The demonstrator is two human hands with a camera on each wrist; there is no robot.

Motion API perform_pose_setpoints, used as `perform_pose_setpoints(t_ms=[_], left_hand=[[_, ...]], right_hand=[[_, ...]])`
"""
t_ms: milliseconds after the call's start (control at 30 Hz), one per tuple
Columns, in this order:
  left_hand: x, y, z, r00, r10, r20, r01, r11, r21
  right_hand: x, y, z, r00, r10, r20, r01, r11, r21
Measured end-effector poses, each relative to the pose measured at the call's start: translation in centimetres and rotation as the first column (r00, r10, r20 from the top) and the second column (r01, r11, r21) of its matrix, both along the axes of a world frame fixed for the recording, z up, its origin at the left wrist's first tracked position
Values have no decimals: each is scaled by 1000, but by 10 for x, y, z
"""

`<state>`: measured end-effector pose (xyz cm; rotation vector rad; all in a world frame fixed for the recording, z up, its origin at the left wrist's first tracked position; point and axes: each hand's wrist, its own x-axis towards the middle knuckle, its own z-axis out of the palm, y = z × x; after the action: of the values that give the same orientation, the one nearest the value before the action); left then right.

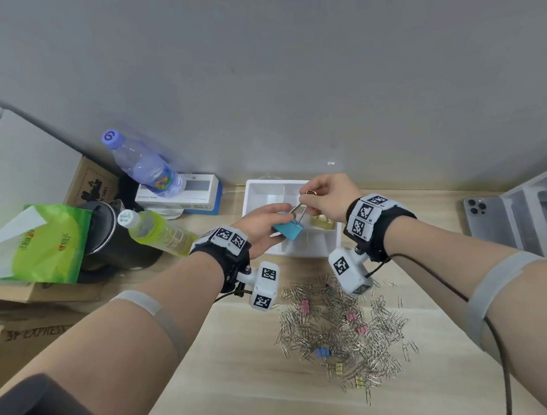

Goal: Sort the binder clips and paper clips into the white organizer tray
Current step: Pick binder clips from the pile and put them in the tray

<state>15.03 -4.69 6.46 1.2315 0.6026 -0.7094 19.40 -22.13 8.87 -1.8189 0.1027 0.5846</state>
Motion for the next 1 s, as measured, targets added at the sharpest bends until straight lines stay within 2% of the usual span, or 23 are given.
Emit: perform_pose_setpoints(t_ms=[67, 133, 200, 267, 433, 600, 833, 1000], left_hand=[[2, 0, -1, 998, -43, 38, 37, 987, 158], [3, 1, -4, 987, -129, 101, 87, 936, 341], [4, 1, -8, 956, -245, 160, 120, 827, 549], [5, 0, -13, 925, -329, 190, 111, 712, 694], [11, -7, -24, 886, -434, 164, 158, 615, 772], [19, -9, -35, 888, -438, 141, 144, 554, 820], [23, -7, -47, 815, -573, 83, 206, 421, 883], [23, -9, -49, 832, -550, 75, 195, 416, 888]], right_hand=[[3, 1, 0, 999, 18, 47, -17, 999, -31], [7, 3, -4, 991, 81, 102, -68, 990, -124], [9, 6, -6, 973, 170, 155, -130, 962, -241], [10, 9, -7, 948, 247, 201, -172, 928, -330], [11, 11, -12, 888, 411, 209, -280, 841, -463], [14, 14, -16, 860, 446, 248, -292, 829, -477], [14, 18, -26, 769, 569, 292, -368, 767, -526], [14, 22, -34, 761, 605, 234, -404, 725, -558]])
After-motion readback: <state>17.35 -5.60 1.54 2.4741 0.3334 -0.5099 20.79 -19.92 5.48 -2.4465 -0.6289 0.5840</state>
